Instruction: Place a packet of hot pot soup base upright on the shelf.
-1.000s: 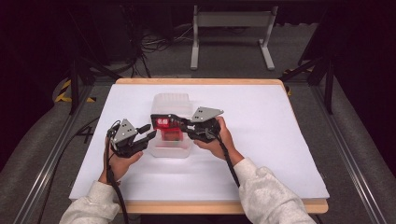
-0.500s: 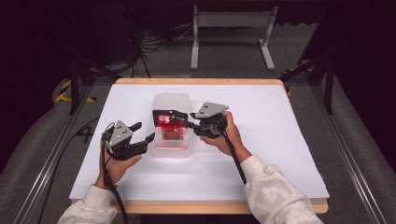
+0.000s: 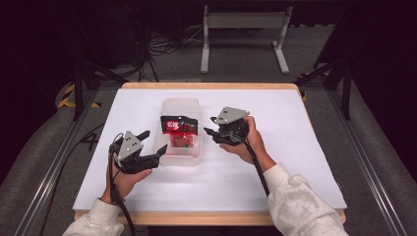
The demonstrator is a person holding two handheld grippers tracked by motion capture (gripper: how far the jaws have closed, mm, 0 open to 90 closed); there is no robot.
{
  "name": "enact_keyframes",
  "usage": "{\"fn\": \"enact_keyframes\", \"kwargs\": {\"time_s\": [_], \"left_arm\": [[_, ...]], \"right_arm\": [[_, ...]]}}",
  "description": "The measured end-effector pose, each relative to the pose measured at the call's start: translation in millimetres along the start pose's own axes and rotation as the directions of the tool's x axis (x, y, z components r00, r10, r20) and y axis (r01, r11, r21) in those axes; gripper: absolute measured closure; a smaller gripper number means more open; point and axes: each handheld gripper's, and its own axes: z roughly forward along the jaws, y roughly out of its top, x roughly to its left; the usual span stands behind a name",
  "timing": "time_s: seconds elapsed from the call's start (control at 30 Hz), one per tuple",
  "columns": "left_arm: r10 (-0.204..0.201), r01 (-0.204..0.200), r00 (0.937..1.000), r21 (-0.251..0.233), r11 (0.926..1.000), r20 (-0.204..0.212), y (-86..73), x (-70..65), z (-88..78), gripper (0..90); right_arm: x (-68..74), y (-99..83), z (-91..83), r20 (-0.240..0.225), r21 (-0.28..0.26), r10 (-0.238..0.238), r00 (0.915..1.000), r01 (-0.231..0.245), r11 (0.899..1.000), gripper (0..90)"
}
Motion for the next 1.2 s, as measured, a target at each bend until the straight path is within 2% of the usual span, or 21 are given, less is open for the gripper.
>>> {"fn": "enact_keyframes", "kwargs": {"time_s": [0.37,0.43,0.5,0.83,1.2], "left_arm": [[0.024,-0.024,0.999,0.003,0.9997,0.037,3.1,-17.6,-0.4,20.3],[0.043,-0.044,0.9981,0.009,0.999,0.045,3.7,-22.1,0.4,20.0],[0.04,-0.041,0.9977,0.01,0.9991,0.055,4.0,-25.9,1.2,19.7],[0.093,-0.096,0.9915,0.024,0.9951,0.091,7.3,-44.8,5.3,18.9],[0.115,-0.12,0.9858,0.036,0.9921,0.122,7.1,-58.4,7.8,17.2]], "right_arm": [[-5.4,-5.1,-11.4,0.031,0.051,-0.023,0.9992,0.021,0.998,49.4],[-7.3,-9.0,-15.1,0.038,0.06,-0.023,0.999,0.021,0.998,48.2],[-9.0,-11.7,-17.6,0.04,0.074,-0.022,0.999,0.019,0.997,47.4],[-14.2,-24.9,-32.2,0.054,0.103,-0.029,0.9981,0.023,0.994,44.1],[-19.8,-42.8,-52.1,0.069,0.13,-0.035,0.997,0.026,0.991,40.9]]}}
